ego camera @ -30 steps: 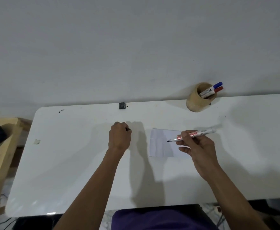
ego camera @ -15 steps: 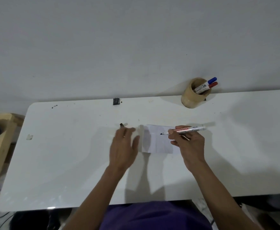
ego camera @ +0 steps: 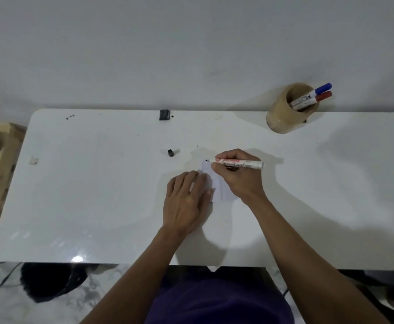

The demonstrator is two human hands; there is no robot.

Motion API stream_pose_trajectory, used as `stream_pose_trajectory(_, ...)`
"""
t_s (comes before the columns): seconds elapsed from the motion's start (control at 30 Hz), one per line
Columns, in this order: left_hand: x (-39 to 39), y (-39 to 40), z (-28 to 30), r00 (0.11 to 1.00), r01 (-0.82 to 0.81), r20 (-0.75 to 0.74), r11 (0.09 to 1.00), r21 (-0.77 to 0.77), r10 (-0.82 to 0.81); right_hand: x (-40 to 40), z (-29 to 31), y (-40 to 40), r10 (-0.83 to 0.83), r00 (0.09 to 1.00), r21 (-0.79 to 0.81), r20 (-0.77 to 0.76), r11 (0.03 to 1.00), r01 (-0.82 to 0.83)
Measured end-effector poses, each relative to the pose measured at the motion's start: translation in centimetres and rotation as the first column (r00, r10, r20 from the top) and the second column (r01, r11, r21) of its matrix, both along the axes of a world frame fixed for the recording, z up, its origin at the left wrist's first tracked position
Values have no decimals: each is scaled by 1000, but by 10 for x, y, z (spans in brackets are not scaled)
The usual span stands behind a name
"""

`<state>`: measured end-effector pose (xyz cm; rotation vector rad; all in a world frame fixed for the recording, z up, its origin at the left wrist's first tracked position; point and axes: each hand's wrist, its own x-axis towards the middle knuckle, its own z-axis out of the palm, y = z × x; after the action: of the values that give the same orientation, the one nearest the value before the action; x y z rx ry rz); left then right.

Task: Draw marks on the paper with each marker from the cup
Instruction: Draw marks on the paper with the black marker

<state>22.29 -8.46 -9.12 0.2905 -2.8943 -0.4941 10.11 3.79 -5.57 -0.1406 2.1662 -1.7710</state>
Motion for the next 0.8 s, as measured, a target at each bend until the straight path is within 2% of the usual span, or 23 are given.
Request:
stream_pose_trajectory(0.2,10,-6,-7,997,46,58,998,-52,-43,-10,-11,-2,55,996,67,-73,996,-50)
stream_pose_trajectory(0.4,12,-7,-10,997,14,77,995,-98,-6,-8,-17,-3,37,999,50,-35,998,-35)
stream_pose_trajectory(0.8,11,-6,-11,1000,-10,19,991,-135,13,-10,-17,-5,39,999,56,-6,998,-38)
